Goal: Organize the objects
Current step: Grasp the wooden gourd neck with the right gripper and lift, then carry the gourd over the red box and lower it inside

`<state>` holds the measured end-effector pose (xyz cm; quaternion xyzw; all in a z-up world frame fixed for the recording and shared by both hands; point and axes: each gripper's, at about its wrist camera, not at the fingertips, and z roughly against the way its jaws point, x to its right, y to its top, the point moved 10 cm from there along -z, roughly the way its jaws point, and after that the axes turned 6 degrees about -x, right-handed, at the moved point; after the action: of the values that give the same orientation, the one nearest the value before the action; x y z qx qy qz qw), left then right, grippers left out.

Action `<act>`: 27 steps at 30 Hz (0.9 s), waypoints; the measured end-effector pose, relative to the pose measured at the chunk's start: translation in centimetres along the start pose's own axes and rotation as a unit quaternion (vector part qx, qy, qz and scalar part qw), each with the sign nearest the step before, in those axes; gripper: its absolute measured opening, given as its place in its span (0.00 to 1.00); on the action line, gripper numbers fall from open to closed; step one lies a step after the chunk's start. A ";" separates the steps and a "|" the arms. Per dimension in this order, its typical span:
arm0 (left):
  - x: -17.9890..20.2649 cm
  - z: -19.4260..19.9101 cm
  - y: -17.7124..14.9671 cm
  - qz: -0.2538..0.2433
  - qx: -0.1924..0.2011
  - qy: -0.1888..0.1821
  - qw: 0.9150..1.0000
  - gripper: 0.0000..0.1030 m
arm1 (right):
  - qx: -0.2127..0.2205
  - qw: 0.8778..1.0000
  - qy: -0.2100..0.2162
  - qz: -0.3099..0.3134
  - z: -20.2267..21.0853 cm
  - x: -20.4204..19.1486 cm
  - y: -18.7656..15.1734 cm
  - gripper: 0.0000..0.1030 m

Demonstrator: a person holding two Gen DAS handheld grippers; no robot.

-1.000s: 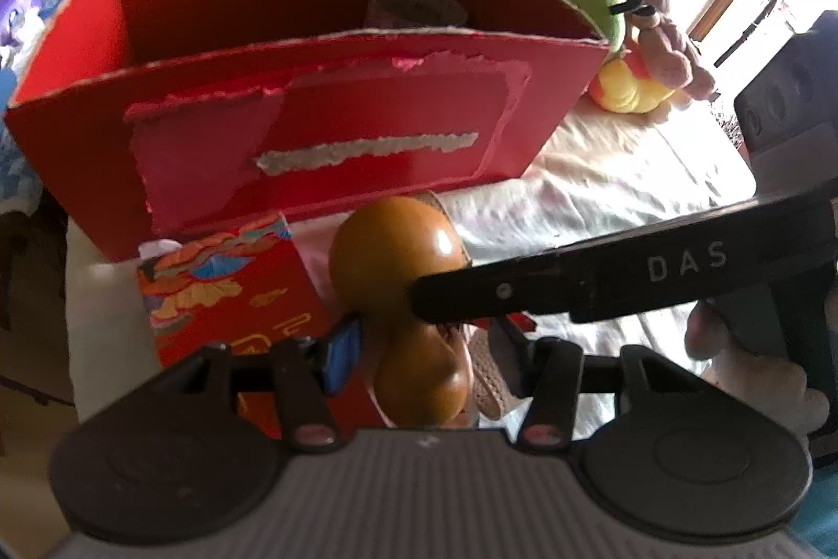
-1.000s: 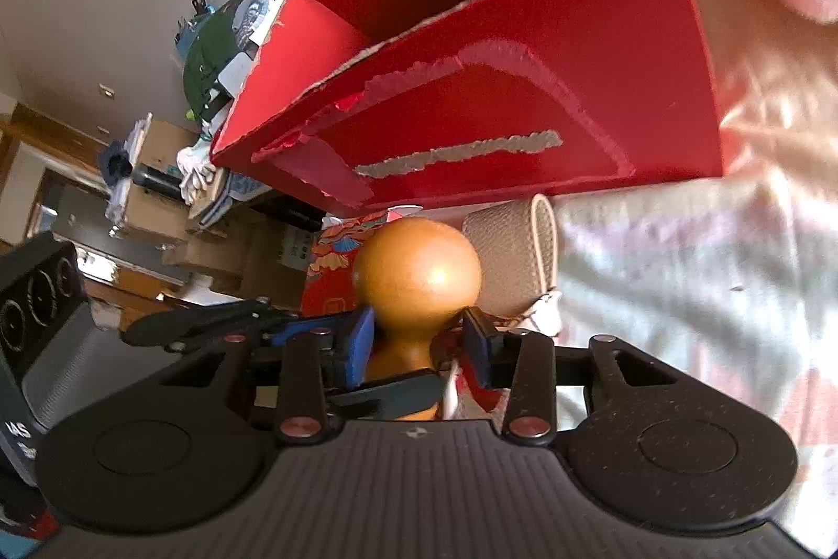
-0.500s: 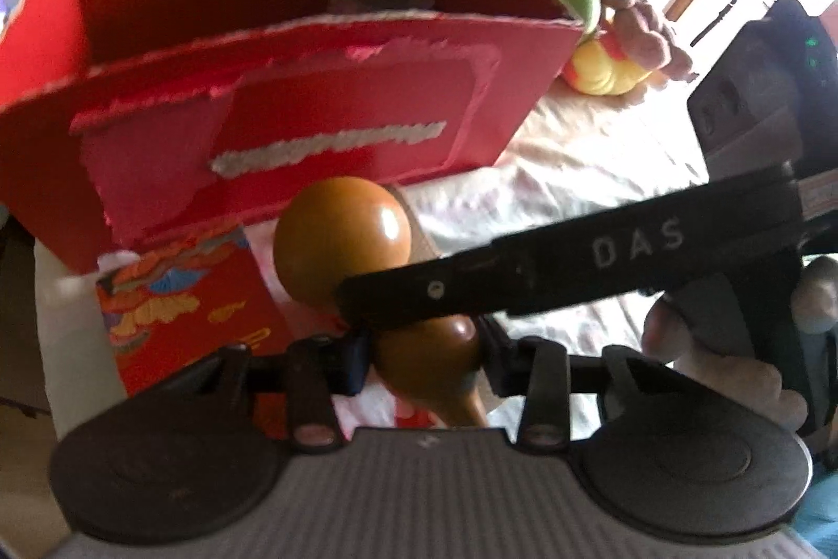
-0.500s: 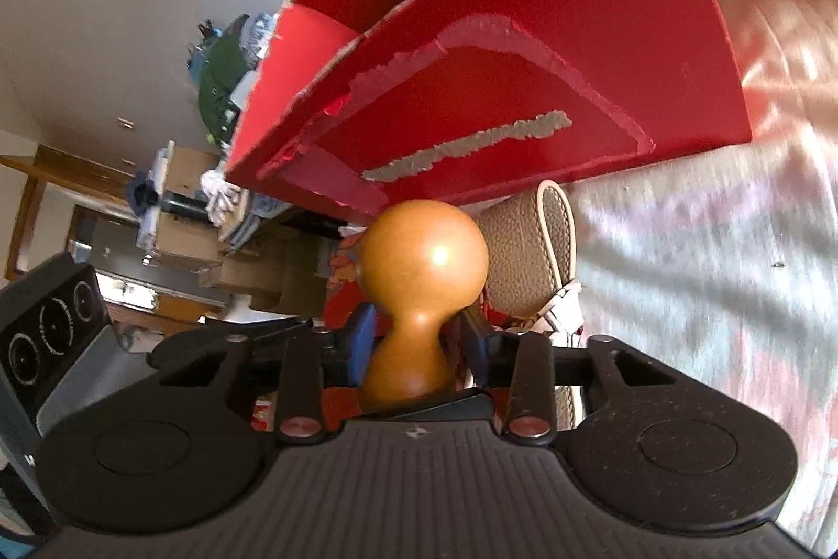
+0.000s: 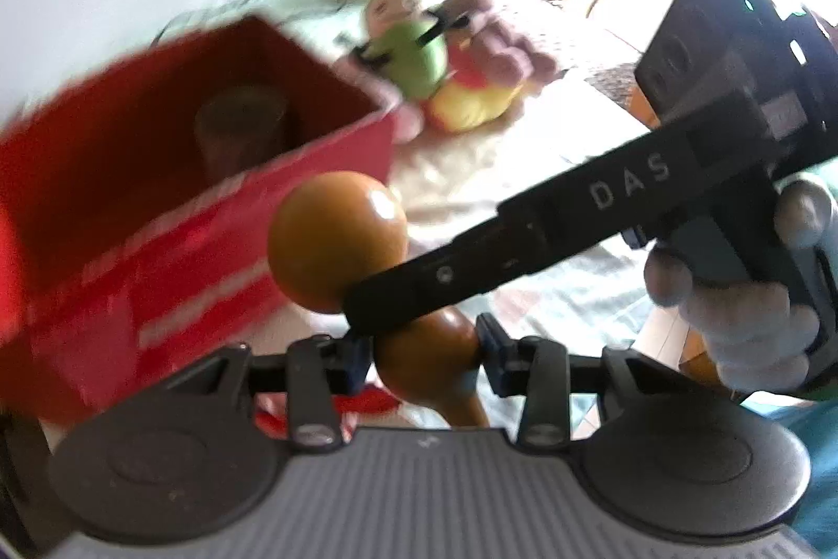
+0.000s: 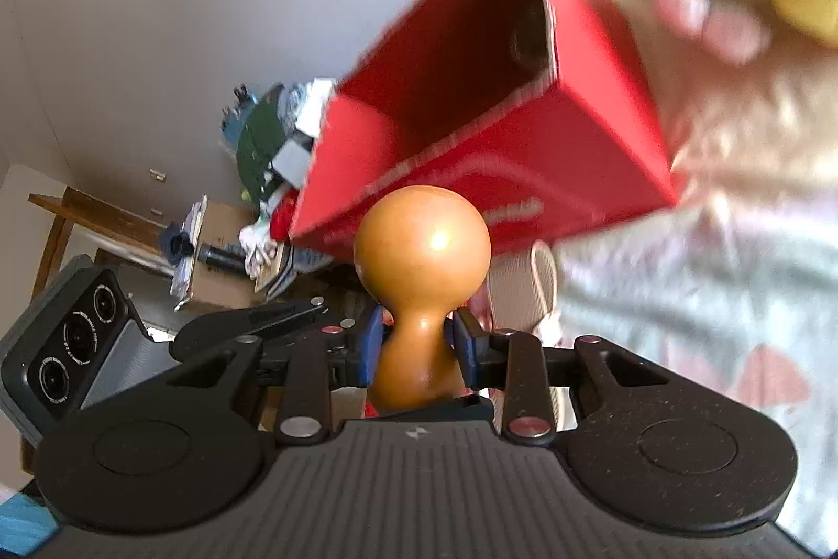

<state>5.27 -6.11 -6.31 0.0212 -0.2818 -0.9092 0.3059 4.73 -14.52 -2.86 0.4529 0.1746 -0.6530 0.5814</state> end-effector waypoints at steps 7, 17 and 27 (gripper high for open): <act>0.7 3.2 4.8 -0.057 0.058 -0.001 0.997 0.41 | 0.062 0.997 0.001 0.036 3.5 -2.5 3.5 0.31; -4.2 7.0 10.7 -0.073 0.112 0.056 0.989 0.41 | 0.080 0.993 0.001 0.086 2.1 -6.6 11.1 0.31; -11.9 2.5 10.6 -0.040 0.047 0.084 0.995 0.41 | 0.017 0.996 -0.048 0.071 -5.8 -3.9 14.5 0.30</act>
<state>20.20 -5.01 -0.26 0.1228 -0.2970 -0.9013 0.2906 19.99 -11.60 1.48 0.4426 0.1025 -0.6337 0.6261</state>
